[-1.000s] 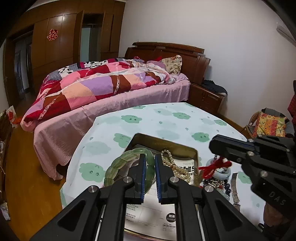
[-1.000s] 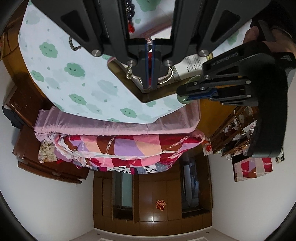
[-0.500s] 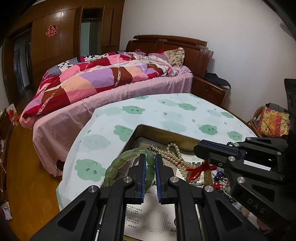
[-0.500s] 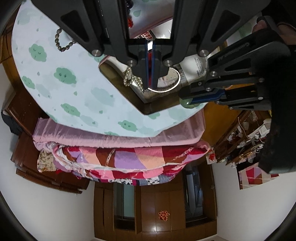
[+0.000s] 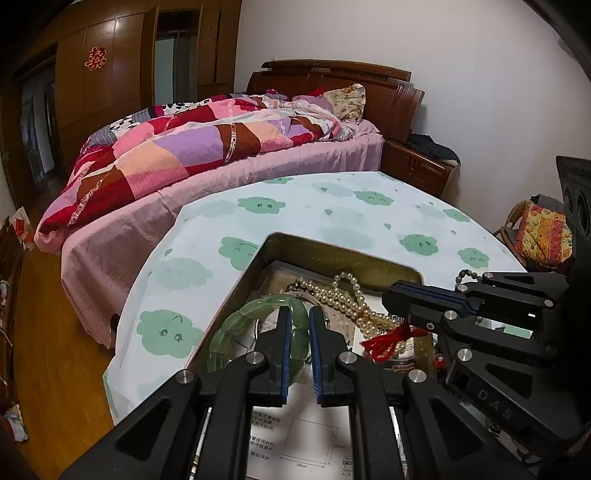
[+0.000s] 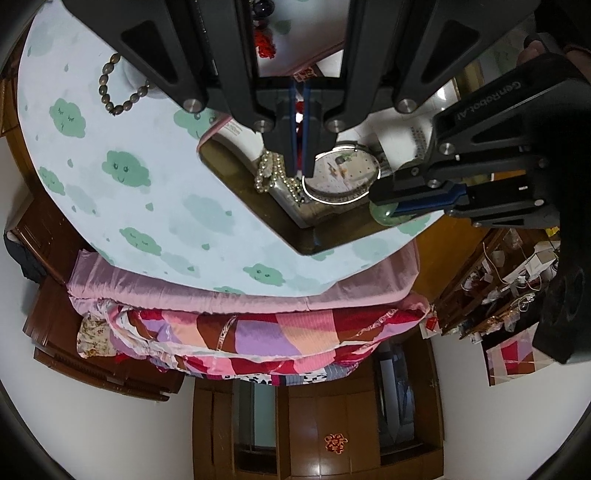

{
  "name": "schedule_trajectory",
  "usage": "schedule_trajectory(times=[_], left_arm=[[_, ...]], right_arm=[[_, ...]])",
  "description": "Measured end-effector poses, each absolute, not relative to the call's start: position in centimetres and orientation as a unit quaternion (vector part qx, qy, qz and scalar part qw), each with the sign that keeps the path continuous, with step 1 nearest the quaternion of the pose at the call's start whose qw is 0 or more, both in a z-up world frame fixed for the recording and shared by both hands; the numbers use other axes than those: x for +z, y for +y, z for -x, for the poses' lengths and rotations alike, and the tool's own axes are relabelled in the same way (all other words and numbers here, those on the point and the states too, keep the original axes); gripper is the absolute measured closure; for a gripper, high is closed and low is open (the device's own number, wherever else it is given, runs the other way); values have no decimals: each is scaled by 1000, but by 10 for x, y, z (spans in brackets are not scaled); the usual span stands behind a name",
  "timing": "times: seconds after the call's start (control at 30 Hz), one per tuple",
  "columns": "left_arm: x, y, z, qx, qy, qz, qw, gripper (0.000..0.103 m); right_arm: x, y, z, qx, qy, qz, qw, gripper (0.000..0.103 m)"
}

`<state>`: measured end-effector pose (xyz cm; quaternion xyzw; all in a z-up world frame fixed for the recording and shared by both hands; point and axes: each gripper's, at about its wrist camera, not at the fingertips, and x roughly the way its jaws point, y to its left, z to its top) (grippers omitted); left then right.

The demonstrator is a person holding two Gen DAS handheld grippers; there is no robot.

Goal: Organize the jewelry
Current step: 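Carry the green jade bangle and red-tasseled ornament with both tools into the tin, then open both tools to release the items inside the tin box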

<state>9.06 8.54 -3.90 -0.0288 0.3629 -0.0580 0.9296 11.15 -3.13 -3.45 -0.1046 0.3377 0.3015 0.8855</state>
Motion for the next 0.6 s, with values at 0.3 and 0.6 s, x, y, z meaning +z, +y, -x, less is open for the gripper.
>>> schedule_trajectory(times=[0.3,0.6], left_arm=[[-46,88,-97,-56,373,33,926,94],[-46,87,-96,-47,376,28,925,79]], right_arm=[[-41,-33,-117,296,348,103,884,100],[-47,-38,-115,308,357,87,878,91]])
